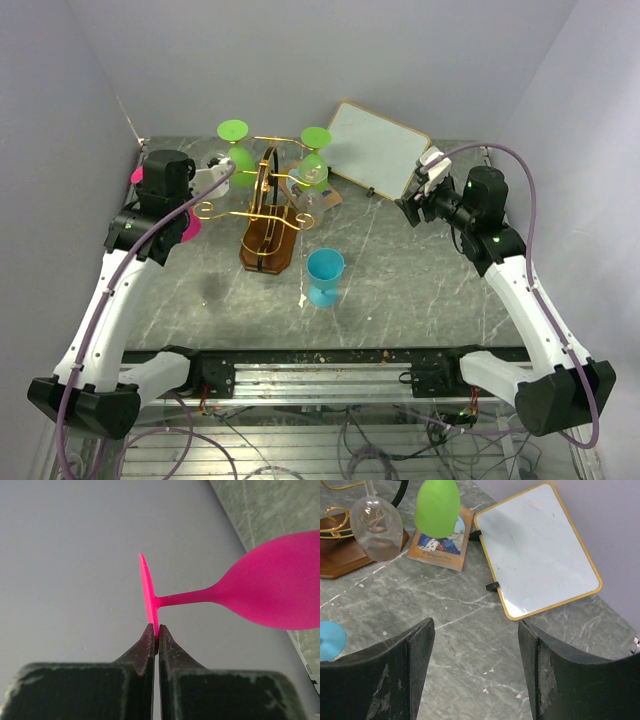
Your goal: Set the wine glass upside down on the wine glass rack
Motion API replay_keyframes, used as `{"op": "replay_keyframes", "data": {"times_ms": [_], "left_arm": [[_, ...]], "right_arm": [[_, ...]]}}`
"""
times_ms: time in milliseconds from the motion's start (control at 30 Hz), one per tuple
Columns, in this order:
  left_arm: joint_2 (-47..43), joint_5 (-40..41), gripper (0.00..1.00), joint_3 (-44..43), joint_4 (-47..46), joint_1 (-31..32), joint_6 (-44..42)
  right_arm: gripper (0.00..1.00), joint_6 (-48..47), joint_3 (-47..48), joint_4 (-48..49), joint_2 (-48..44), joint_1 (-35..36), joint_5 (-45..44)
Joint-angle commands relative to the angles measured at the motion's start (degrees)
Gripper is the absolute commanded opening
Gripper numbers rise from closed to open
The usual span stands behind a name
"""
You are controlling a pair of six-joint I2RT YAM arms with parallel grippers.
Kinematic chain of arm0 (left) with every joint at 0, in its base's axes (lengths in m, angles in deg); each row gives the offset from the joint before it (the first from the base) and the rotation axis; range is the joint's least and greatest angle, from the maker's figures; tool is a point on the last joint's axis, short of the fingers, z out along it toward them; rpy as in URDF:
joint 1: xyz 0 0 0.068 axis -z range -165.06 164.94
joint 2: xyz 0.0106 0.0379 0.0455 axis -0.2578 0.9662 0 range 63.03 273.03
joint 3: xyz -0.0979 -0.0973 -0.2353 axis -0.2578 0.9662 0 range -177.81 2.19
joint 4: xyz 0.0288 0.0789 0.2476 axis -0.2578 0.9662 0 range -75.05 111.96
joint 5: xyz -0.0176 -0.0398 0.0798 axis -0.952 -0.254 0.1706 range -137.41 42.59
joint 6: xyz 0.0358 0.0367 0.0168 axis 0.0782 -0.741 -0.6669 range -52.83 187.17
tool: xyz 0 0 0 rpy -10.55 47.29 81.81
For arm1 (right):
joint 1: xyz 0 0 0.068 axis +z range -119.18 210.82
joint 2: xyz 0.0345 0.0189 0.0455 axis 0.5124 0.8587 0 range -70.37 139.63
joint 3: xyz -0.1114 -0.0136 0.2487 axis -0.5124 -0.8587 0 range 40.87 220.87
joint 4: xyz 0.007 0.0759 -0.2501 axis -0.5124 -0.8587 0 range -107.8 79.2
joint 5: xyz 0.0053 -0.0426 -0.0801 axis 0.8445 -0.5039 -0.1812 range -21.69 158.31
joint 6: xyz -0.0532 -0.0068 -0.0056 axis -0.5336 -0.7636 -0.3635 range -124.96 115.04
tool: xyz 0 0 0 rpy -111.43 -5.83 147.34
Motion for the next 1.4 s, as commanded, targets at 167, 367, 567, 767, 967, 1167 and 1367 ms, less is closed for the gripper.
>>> {"op": "replay_keyframes", "data": {"times_ms": [167, 367, 567, 767, 967, 1167, 1367], "left_arm": [[-0.5, -13.8, 0.07, -2.2, 5.6, 3.4, -2.1], [0.7, -17.7, 0.07, -3.0, 7.0, 5.8, -3.4], [1.8, -21.0, 0.07, -3.3, 7.1, 7.8, -4.0], [2.0, -23.6, 0.07, -3.8, 8.1, 8.8, -3.7], [2.0, -24.6, 0.07, -5.3, 10.5, 9.2, -4.2], [2.2, -28.4, 0.07, -7.8, 13.5, 9.5, -3.8], [2.1, -28.8, 0.07, -9.2, 16.1, 9.6, -4.1]], "right_arm": [[0.68, 0.2, -2.2, 2.3, -1.5, -0.9, 1.0], [0.68, 0.4, -2.4, 2.5, -1.2, -1.3, 1.4], [0.68, 0.4, -2.6, 2.7, -1.0, -1.6, 1.5], [0.68, 0.2, -2.7, 2.8, -0.7, -1.6, 1.5], [0.68, 0.1, -2.9, 2.8, -0.4, -1.6, 1.5], [0.68, -0.2, -2.9, 2.8, -0.4, -1.6, 1.4], [0.68, -0.4, -3.0, 2.8, -0.3, -1.7, 1.3]]}}
